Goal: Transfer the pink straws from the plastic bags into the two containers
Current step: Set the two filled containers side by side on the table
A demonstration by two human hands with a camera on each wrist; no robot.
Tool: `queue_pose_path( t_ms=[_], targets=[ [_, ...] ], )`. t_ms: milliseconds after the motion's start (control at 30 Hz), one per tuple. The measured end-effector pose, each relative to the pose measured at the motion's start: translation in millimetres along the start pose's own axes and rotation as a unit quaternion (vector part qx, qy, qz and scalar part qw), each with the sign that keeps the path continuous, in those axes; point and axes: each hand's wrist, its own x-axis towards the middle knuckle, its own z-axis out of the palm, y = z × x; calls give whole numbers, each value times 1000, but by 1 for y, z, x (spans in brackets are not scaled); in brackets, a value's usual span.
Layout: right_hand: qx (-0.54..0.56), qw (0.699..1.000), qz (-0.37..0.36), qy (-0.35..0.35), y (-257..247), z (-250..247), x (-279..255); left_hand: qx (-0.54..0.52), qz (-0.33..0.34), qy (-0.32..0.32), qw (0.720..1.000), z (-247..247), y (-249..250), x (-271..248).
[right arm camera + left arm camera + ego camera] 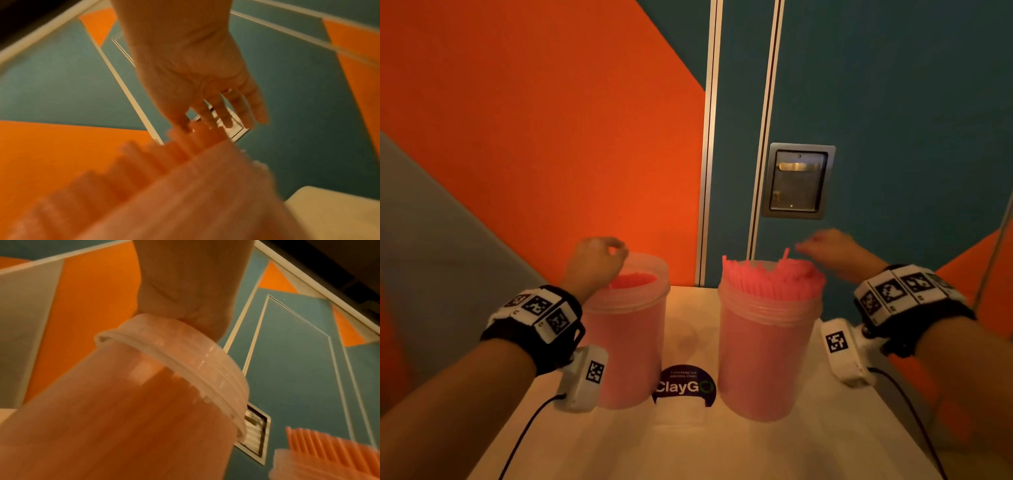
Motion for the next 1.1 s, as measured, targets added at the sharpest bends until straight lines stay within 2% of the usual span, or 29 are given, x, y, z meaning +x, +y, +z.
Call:
queue_pose_path(
  t_ms=[33, 67, 133, 200, 233, 400, 533, 667, 867, 967, 1067, 1100],
  targets=[
    [-8, 998, 52, -34, 9, 2, -2, 11, -41, 59, 997, -4, -6, 1],
    [30, 993, 89, -72, 16, 4, -8, 14, -102, 81, 991, -6, -13, 0],
    [128, 975, 144, -110, 31, 16, -16, -118, -215, 27, 969, -1, -27, 1],
    [213, 955, 172, -115, 43, 27, -15, -225, -250, -42, 941, 3, -36, 0],
    [237, 948, 177, -115, 47, 32, -10, -228, -251, -48, 940, 5, -39, 1],
    [279, 914, 244, -167, 43, 30, -11, -306, -220, 3, 926, 6, -33, -8],
    [306, 898, 255, -188, 41, 26, -18, -318, -210, 122, 917, 31, -51, 2],
    [344, 882, 272, -173, 34, 32, -24, -257, -209, 147, 932, 17, -17, -28],
    [322, 891, 263, -181, 31, 27, -34, -271, -209, 152, 927, 16, -23, -28],
    [308, 914, 235, -123, 30, 35, -36, -281, -202, 163, 924, 17, -25, -29],
    [362, 925, 118, 11, 25, 45, -27, -284, -187, 184, 922, 20, -26, -31],
    [345, 934, 82, 43, 22, 47, -28, -284, -178, 191, 923, 21, -26, -32]
  ],
)
